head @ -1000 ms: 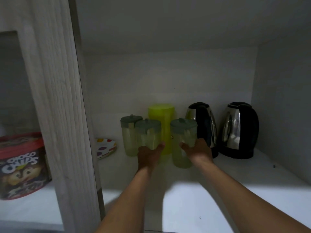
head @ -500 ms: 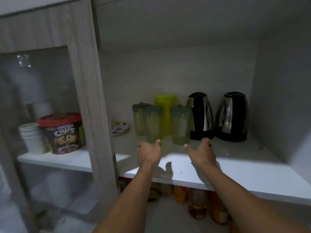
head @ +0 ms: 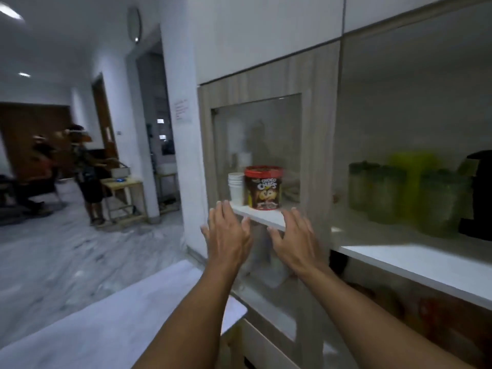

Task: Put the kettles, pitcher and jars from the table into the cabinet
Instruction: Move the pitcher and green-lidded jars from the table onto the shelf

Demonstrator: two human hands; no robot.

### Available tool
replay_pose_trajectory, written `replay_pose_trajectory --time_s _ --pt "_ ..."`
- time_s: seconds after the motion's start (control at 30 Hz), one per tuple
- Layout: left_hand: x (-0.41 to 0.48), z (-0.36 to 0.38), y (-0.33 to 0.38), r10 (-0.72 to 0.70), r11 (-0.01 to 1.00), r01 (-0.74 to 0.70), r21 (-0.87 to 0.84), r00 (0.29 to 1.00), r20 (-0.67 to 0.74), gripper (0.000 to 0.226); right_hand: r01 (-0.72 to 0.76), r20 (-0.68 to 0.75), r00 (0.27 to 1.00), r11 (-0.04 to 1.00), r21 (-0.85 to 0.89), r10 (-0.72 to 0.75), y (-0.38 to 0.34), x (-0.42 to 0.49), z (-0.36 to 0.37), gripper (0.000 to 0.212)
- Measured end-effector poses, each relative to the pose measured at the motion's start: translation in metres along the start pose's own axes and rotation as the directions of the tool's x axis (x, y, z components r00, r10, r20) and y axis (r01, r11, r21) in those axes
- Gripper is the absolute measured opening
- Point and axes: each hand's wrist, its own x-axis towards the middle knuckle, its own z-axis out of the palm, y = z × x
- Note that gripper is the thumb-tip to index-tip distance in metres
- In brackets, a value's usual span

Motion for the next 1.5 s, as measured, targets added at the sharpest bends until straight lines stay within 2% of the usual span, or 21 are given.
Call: replay_pose_trajectory --time_s 0.17,0.3,0.53,0.63,0.8,0.93,1.03,1.13,1.2,1.27,1.4,1.5 --pt "0.000 -0.108 -0.128 -0.109 0.968 0.125 0.219 0.991 -0.084 0.066 0.136 0.144 0.978 0.984 0.114 -0.152 -0.137 -0.022 0.091 0.064" --pt "-0.015 -0.208 -0.244 -0.202 0.890 0.244 0.385 0.968 -0.148 0.067 0.244 0.257 0.918 0.942 0.230 -0.301 -0.261 -0.067 0.164 0.065" --pt "-0.069 -0.329 -0.406 -0.402 0.737 0.484 0.473 0.875 -0.269 0.067 0.308 0.439 0.781 0.885 0.350 -0.445 -0.411 -0.160 0.276 0.065" --pt "-0.092 -0.353 -0.459 -0.528 0.660 0.610 0.438 0.792 -0.307 0.067 0.319 0.530 0.699 0.872 0.371 -0.480 -0.447 -0.190 0.319 0.066" --pt "-0.125 -0.364 -0.543 -0.724 0.509 0.796 0.327 0.602 -0.338 0.059 0.278 0.672 0.568 0.879 0.387 -0.475 -0.485 -0.224 0.392 0.067" --pt "-0.133 -0.356 -0.601 -0.852 0.384 0.911 0.150 0.412 -0.323 0.057 0.127 0.783 0.488 0.919 0.373 -0.385 -0.506 -0.235 0.455 0.058" --pt "-0.126 -0.348 -0.645 -0.914 0.292 0.955 -0.048 0.264 -0.307 0.068 0.011 0.850 0.440 0.948 0.317 -0.289 -0.520 -0.236 0.501 0.058" --pt "-0.118 -0.337 -0.680 -0.949 0.219 0.958 -0.186 0.165 -0.269 0.071 -0.094 0.891 0.402 0.959 0.268 -0.210 -0.532 -0.237 0.540 0.058" --pt "-0.116 -0.329 -0.695 -0.961 0.172 0.958 -0.232 0.111 -0.254 0.065 -0.116 0.900 0.398 0.963 0.244 -0.180 -0.537 -0.240 0.559 0.051" --pt "-0.118 -0.323 -0.707 -0.966 0.158 0.955 -0.250 0.097 -0.240 0.051 -0.113 0.895 0.410 0.964 0.239 -0.174 -0.539 -0.245 0.572 0.040" --pt "-0.119 -0.318 -0.719 -0.954 0.254 0.911 -0.325 0.181 -0.239 0.020 -0.149 0.880 0.424 0.941 0.303 -0.216 -0.540 -0.250 0.585 0.029" --pt "-0.116 -0.317 -0.721 -0.949 0.300 0.866 -0.401 0.226 -0.221 0.018 -0.233 0.887 0.398 0.910 0.344 -0.234 -0.542 -0.249 0.587 0.024"
